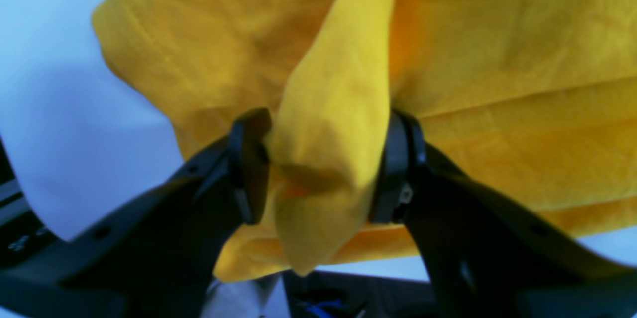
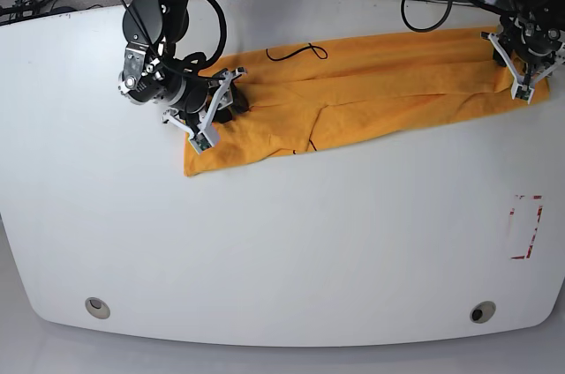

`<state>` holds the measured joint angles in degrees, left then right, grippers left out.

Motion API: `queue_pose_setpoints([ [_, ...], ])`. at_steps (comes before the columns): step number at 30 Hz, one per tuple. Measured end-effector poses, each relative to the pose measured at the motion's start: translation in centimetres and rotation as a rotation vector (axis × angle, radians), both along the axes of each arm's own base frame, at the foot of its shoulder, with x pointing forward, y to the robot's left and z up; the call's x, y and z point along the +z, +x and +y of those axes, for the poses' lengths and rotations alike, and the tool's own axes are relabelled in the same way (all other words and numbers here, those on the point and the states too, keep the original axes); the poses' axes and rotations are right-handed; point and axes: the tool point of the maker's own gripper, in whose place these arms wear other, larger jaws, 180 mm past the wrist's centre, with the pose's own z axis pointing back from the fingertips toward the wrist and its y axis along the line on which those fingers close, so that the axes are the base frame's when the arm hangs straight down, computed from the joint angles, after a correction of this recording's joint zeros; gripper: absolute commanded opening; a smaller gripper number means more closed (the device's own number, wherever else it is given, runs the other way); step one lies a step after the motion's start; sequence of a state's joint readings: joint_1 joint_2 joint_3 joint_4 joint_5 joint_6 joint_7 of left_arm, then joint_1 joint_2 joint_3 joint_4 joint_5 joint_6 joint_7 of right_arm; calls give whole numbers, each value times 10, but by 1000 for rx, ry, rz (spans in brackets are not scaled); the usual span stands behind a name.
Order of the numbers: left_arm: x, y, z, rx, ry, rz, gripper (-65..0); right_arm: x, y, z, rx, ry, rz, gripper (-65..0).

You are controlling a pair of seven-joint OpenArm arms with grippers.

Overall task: Fold the T-shirt properly
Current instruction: 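Pull the folded shirt's ends apart with both grippers to straighten it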

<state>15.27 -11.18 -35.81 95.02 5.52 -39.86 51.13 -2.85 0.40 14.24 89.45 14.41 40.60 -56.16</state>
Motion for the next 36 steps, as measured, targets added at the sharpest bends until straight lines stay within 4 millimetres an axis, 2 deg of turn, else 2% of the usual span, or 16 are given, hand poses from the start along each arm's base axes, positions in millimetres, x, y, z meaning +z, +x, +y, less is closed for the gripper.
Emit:
queue_pose_setpoints([
  [3, 2, 13, -4, -48, 23, 8, -382, -2, 4, -7, -10, 23, -24, -436],
  [6, 3, 30, -18, -107, 17, -2, -381, -4, 6, -24, -47, 36, -34, -434],
  [13, 8, 64, -51, -209, -33, -51, -379, -5, 14, -95, -184, 25, -37, -434],
  [17, 12, 76, -57, -234, -28, -65, -376, -5, 12, -122, -216, -11, -32, -434],
  [23, 20, 84, -49, -215, -9, -78, -375, -5, 11, -129, -229, -28, -32, -434],
  [27, 37, 92, -36, -131, -63, -140, -374, -5, 12, -129, -229, -26, -33, -434],
  [32, 62, 100, -17, -6, -159, -229, -258, -5, 12, -126, -226, -23, -33, -436],
  [36, 65, 85, -1, 82, -206, -229, -225, -5, 13, -126, -225, -26, -35, -436],
])
